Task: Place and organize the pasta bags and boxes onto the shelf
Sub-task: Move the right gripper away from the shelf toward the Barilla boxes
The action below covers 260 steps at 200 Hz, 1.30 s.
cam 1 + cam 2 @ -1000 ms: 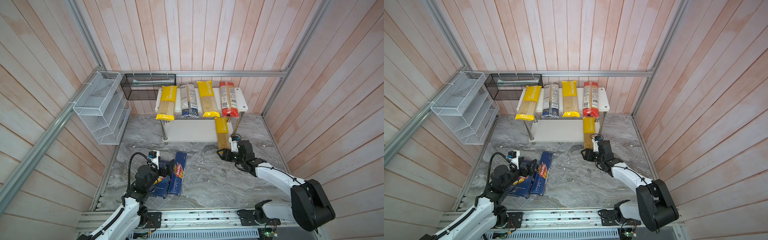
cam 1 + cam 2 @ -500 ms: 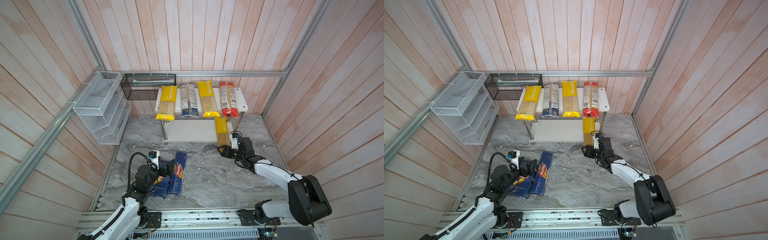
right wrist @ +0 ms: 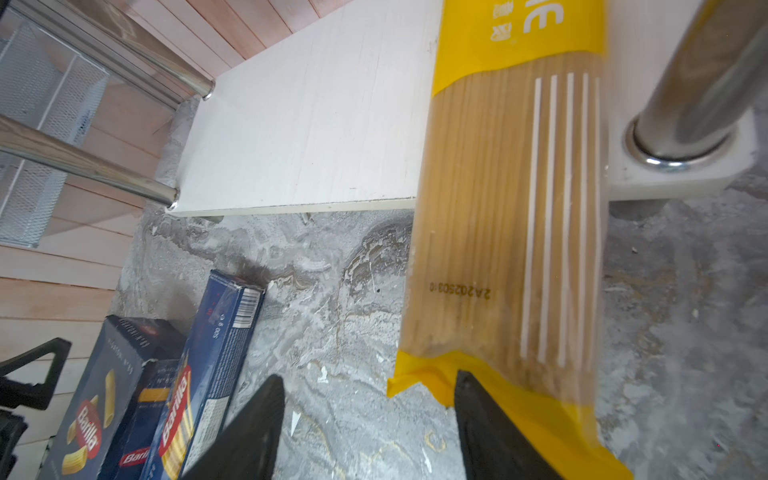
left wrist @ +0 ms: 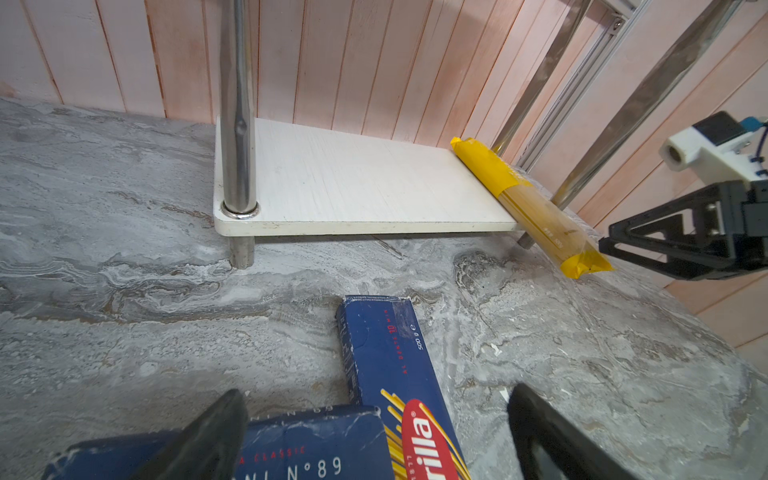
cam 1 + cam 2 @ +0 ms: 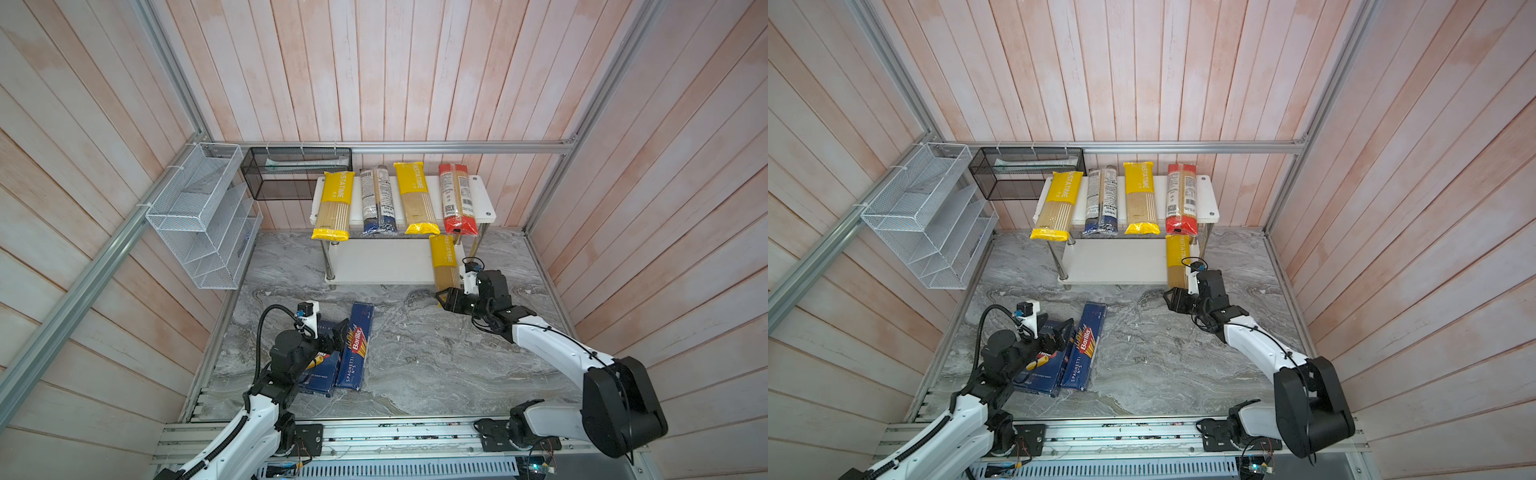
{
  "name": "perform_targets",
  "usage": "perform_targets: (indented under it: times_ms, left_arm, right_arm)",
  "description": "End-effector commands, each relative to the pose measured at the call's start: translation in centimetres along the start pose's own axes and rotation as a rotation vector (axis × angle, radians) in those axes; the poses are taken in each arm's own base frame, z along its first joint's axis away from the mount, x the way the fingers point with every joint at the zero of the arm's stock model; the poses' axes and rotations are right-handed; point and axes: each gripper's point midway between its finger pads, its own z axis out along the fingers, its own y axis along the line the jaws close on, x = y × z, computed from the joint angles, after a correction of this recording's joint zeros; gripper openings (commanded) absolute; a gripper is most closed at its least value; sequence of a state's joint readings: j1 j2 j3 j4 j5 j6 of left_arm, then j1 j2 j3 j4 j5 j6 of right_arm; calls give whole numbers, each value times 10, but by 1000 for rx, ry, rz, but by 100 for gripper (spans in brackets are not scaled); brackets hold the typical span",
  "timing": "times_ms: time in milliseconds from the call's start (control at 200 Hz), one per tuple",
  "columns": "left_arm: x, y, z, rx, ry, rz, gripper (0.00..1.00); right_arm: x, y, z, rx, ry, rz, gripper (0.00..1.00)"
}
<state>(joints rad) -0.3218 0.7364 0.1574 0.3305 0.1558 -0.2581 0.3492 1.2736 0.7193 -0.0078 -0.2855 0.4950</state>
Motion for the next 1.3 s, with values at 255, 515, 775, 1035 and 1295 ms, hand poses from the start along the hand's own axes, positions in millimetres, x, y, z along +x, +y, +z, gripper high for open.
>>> perform_targets:
  times_ms: [255,515,775,1035,1295]
  left_arm:
    - [-14,-4,2,12,-31,4,100]
    - [-14,-4,1,12,-37,5,100]
    - [-15,-5,1,13,-37,4,100]
    - [-14,-4,2,9,-33,3,100]
    - [-14,-4,2,9,-32,3,100]
  right_arm:
    - [39,-12,-10,19,56,42,66]
    - [34,-9,15,-31,63,23,67]
    - [21,-13,35,-13,52,4,67]
    - [5,-20,47,0,28,12,67]
    - [-3,-17,53,-4,41,4,67]
